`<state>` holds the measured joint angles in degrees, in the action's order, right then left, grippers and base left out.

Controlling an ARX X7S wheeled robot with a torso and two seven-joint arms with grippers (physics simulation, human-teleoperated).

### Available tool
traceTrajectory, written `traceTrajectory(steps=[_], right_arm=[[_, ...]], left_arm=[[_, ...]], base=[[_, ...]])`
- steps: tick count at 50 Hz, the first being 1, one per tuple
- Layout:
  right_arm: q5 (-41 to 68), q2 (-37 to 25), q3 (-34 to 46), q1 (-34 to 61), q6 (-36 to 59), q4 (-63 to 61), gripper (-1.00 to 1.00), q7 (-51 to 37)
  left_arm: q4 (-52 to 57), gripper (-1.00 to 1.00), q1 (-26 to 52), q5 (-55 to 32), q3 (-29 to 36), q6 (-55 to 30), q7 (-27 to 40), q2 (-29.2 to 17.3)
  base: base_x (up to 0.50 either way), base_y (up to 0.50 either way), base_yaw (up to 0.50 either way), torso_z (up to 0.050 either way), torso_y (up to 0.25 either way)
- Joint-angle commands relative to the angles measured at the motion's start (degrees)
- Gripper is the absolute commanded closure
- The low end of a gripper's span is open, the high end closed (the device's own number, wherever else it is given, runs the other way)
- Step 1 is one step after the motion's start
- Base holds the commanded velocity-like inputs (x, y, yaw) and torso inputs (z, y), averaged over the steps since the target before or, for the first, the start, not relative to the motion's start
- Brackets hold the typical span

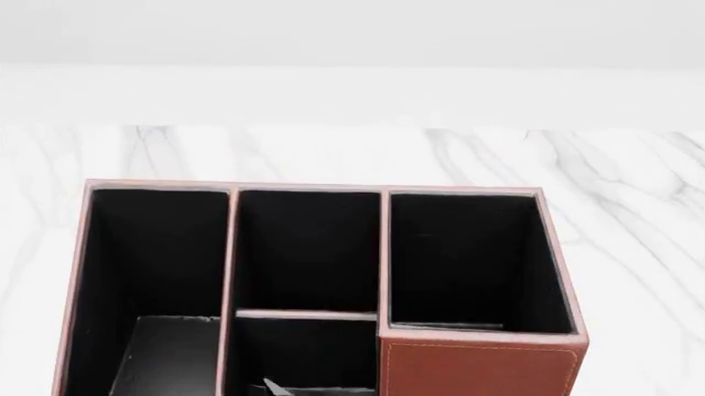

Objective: Pick up the yellow and white mug and place it to the right of the caddy.

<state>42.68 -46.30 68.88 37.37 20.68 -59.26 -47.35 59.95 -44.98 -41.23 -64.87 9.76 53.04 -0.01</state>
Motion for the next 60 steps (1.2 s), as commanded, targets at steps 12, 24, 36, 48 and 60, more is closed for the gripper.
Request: traceTrajectory(steps=[12, 24, 36, 48, 60], right_arm=[[1.8, 4.6, 9.4, 0.5, -7.7, 2.3, -1.0, 3.2], [-1.2, 6.5, 12.4, -1.1, -7.0, 3.2, -1.0, 5.0], [-1.3, 9.2, 14.8, -3.1, -7.1, 5.2, -1.0, 5.9], [-1.8, 12.0, 16.6, -3.8, -4.0, 8.8, -1.0, 4.3], [-4.1, 15.5, 19.9, -5.2, -0.1, 11.0, -1.0, 3.1]], left_arm=[[0.0, -1.0, 0.0, -0.1, 0.0, -0.3, -0.1, 0.0], [0.0, -1.0, 0.0, 0.3, 0.6, -0.2, 0.1, 0.0], [0.0, -1.0, 0.0, 0.6, 0.8, -0.1, 0.1, 0.0], [0.0, -1.0, 0.0, 0.1, 0.3, -0.1, 0.0, 0.0], [0.0, -1.0, 0.0, -0.1, 0.1, -0.1, -0.1, 0.0]], base=[[0.0, 0.0, 0.0, 0.0, 0.0], [0.0, 0.0, 0.0, 0.0, 0.0], [0.0, 0.0, 0.0, 0.0, 0.0], [0.0, 0.0, 0.0, 0.0, 0.0], [0.0, 0.0, 0.0, 0.0, 0.0]])
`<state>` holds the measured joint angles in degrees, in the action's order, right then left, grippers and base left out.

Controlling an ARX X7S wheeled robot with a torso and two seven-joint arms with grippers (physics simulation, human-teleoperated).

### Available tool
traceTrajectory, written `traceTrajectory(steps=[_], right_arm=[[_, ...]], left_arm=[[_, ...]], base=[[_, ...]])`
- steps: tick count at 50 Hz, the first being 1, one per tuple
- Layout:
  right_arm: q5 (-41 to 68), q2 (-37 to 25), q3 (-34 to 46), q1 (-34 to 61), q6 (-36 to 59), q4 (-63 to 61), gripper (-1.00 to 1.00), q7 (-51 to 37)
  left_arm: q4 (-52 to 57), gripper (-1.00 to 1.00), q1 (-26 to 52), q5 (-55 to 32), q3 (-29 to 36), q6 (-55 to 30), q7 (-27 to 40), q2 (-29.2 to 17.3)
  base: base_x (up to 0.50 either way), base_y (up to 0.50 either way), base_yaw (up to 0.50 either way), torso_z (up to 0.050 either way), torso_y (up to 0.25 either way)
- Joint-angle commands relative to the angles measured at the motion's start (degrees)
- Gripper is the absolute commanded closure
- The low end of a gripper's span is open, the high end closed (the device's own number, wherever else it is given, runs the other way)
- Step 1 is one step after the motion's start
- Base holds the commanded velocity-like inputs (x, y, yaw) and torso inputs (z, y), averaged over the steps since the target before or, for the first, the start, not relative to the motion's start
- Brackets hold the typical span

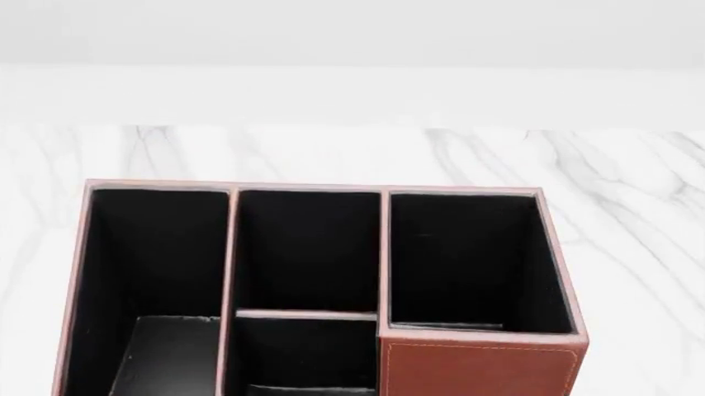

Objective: Pick up the yellow and white mug and place it to the right of the caddy.

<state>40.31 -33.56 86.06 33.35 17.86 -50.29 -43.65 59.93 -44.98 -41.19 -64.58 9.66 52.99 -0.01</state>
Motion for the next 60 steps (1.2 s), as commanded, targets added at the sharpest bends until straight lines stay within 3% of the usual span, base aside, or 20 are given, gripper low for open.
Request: traceTrajectory(steps=[1, 32, 60], right_arm=[[-1.8, 2.8, 2.9, -1.2, 2.8, 2.1, -1.0, -0.5], [-4.2, 5.4, 6.1, -4.3, 1.6, 10.3, -1.0, 2.9], [-6.2, 5.6, 6.6, -3.7, 4.8, 5.3, -1.0, -0.9]], left_arm=[[0.0, -1.0, 0.0, -0.1, -0.1, 0.0, 0.0, 0.0], [0.0, -1.0, 0.0, -0.5, -0.4, -0.1, 0.1, 0.0], [0.0, -1.0, 0.0, 1.2, 1.6, 0.3, 0.3, 0.0]], base=[[0.0, 0.0, 0.0, 0.0, 0.0], [0.0, 0.0, 0.0, 0.0, 0.0], [0.0, 0.0, 0.0, 0.0, 0.0]])
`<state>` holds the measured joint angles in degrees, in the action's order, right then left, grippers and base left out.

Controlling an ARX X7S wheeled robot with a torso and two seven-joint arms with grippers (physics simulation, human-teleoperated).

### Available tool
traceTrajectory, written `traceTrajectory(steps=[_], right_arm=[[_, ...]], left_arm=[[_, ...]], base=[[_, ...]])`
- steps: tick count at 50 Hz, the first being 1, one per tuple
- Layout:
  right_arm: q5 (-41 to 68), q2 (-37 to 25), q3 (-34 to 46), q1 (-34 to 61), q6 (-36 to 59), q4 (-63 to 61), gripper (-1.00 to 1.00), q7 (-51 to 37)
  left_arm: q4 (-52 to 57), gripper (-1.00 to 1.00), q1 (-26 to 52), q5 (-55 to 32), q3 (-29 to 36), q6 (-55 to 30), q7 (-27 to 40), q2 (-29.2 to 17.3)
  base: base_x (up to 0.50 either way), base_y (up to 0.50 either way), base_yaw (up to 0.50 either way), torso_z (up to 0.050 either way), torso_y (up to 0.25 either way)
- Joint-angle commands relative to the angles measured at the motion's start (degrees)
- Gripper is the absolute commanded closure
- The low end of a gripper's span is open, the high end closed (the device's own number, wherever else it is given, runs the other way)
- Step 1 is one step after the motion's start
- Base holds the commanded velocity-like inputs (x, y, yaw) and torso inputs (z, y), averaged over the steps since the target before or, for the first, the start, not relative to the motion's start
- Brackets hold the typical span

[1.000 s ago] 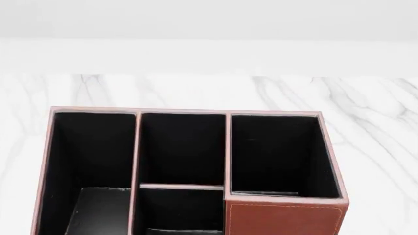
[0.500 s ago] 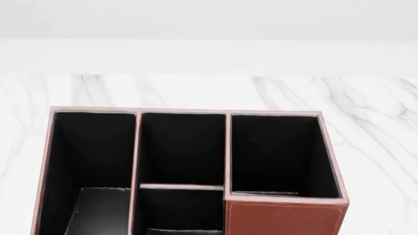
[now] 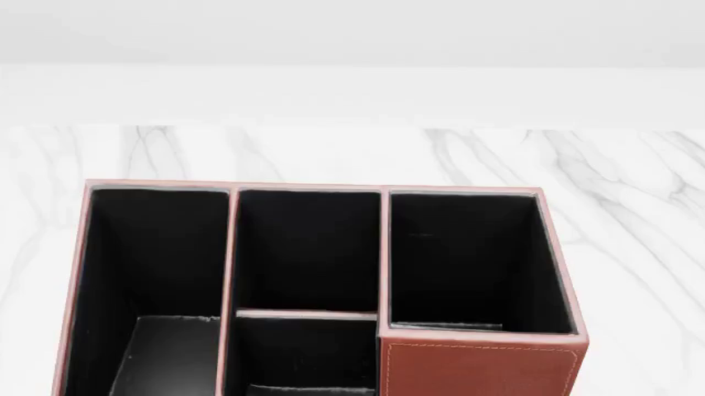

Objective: Pick up the yellow and white mug and place it to the right of the caddy.

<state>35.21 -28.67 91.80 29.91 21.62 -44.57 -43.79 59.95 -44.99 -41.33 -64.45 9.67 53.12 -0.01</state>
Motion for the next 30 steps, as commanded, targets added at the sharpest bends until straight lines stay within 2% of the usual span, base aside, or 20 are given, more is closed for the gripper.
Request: traceTrajectory(steps=[1, 30], right_arm=[[-2.0, 1.0, 1.9, -0.8, 1.1, 0.0, -1.0, -0.5], [-6.1, -3.8, 3.0, -5.9, -2.9, 0.7, -1.0, -4.1]], left_arm=[[0.0, -1.0, 0.0, 1.7, 1.7, 0.3, 0.1, 0.0], [0.0, -1.0, 0.0, 0.9, 1.0, 0.1, 0.0, 0.0]], base=[[0.0, 0.0, 0.0, 0.0, 0.0], [0.0, 0.0, 0.0, 0.0, 0.0]])
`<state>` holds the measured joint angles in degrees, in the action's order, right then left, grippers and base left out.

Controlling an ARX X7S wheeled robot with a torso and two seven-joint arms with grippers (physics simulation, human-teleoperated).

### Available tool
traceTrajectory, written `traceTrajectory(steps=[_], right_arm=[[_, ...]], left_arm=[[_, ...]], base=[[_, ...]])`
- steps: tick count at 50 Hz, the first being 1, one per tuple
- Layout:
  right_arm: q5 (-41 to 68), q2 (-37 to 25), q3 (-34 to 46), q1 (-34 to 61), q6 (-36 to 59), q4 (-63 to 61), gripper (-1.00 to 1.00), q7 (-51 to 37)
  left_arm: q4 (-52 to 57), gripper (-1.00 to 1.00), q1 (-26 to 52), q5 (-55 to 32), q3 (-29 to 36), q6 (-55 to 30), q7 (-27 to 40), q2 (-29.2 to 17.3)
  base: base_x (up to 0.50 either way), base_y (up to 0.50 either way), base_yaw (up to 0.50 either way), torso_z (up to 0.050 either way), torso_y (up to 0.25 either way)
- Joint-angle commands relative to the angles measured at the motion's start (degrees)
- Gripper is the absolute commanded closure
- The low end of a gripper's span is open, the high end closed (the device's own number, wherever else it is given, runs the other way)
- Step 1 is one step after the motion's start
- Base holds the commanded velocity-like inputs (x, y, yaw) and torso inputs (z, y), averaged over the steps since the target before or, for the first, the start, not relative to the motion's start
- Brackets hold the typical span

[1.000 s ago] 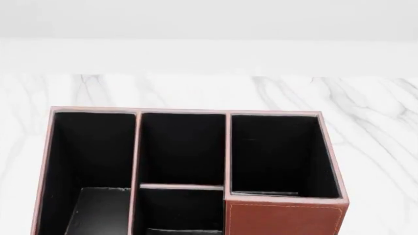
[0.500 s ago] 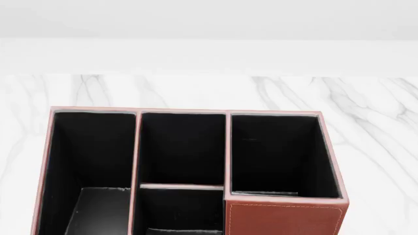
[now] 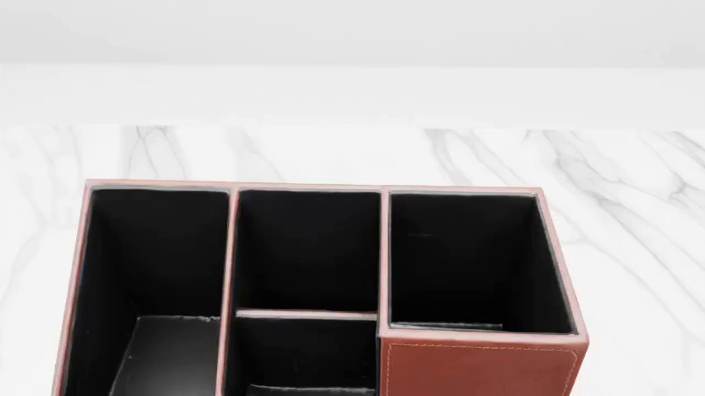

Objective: Pick up the yellow and white mug and place it to the right of the caddy.

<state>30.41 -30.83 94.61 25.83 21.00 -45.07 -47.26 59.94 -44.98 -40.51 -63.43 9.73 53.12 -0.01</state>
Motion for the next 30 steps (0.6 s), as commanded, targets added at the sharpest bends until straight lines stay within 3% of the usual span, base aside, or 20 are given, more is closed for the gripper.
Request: traceTrajectory(steps=[1, 30], right_arm=[[-1.6, -1.4, 0.4, -2.0, -2.4, 1.9, -1.0, -0.5], [-1.6, 0.0, 0.8, -5.3, -7.0, 10.9, -1.0, 2.6]], left_arm=[[0.0, -1.0, 0.0, 0.0, -0.1, 0.0, 0.0, 0.0], [0.0, -1.0, 0.0, 0.0, 0.0, 0.1, 0.0, 0.0]], base=[[0.0, 0.0, 0.0, 0.0, 0.0], [0.0, 0.0, 0.0, 0.0, 0.0]])
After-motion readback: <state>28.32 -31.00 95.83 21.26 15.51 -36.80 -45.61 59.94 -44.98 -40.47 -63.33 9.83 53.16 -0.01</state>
